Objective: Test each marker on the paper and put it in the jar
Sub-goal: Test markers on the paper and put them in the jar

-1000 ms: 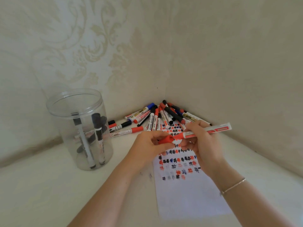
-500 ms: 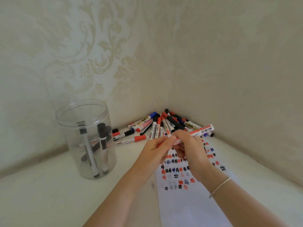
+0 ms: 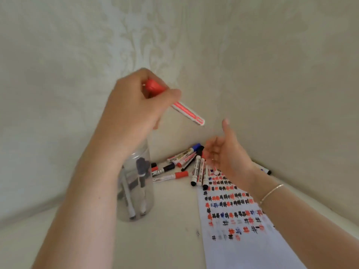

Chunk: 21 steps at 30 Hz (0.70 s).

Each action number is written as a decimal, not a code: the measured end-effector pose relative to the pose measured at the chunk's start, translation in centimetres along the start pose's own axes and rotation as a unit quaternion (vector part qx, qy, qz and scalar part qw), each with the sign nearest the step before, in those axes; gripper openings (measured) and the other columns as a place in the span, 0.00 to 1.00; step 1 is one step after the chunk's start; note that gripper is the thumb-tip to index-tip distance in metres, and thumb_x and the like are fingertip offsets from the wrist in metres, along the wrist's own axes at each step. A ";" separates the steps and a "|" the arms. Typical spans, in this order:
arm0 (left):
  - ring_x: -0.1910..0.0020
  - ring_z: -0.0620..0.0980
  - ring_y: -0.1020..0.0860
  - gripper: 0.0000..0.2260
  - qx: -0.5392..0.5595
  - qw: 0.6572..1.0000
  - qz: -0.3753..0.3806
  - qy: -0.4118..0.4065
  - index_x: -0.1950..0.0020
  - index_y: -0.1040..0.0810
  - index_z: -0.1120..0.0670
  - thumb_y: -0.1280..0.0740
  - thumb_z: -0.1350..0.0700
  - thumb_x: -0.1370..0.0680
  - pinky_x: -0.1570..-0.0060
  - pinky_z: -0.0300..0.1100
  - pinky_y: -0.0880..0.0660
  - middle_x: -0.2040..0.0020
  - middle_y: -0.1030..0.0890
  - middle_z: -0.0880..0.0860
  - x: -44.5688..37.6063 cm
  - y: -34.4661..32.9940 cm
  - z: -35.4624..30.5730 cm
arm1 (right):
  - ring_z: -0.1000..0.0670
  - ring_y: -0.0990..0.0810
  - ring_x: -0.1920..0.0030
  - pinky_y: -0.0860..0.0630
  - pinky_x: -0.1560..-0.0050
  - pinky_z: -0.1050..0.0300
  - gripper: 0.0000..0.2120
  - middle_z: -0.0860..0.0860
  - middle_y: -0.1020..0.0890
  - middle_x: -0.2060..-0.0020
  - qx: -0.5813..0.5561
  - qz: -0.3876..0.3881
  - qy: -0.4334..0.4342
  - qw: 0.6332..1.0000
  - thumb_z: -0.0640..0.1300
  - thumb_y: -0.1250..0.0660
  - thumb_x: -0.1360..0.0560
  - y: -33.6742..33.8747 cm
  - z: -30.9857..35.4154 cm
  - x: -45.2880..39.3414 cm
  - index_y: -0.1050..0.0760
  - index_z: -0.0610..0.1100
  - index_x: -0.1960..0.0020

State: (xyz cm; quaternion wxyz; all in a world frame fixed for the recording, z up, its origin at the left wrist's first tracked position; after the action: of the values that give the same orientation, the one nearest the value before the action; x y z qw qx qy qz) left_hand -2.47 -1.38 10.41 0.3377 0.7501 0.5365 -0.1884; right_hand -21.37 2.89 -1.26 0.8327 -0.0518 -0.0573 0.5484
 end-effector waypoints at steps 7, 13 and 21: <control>0.65 0.56 0.28 0.14 -0.268 0.960 -0.071 0.047 0.58 0.26 0.57 0.35 0.46 0.23 0.67 0.47 0.35 0.68 0.27 0.54 -1.8 5.5 3.2 | 0.47 0.25 0.45 0.25 0.47 0.55 0.17 0.46 0.30 0.39 0.549 -0.036 0.005 0.835 0.49 0.38 0.21 -0.2 -6.4 -4.3 0.34 0.47 0.34; 0.62 0.54 0.21 0.11 -0.379 0.909 0.097 0.143 0.60 0.28 0.51 0.36 0.46 0.24 0.58 0.48 0.25 0.63 0.22 0.53 -1.1 3.2 6.3 | 0.40 0.30 0.34 0.28 0.38 0.46 0.31 0.39 0.35 0.31 0.690 -0.062 -0.009 0.721 0.53 0.38 0.23 -2.3 -7.4 -5.3 0.47 0.42 0.27; 0.60 0.54 0.19 0.12 -0.386 0.845 0.265 0.258 0.62 0.22 0.55 0.41 0.50 0.27 0.57 0.44 0.24 0.61 0.16 0.55 0.0 2.4 7.8 | 0.43 0.21 0.52 0.29 0.59 0.52 0.30 0.44 0.22 0.45 0.688 -0.074 -0.010 0.722 0.43 0.44 0.21 -3.3 -6.2 -5.8 0.53 0.44 0.24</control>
State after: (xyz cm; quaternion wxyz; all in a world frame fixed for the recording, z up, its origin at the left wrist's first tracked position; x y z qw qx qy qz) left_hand 0.37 -7.40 5.68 0.4868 0.6941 0.4143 0.3310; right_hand -19.68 -3.90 -7.10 0.6768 0.5452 0.3236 0.3741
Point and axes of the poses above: each hand's wrist, its own x-axis away from the middle knuckle, its own y-axis out of the back of the hand, z = x × y, the point moved 2 cm from there along -x, towards the middle knuckle
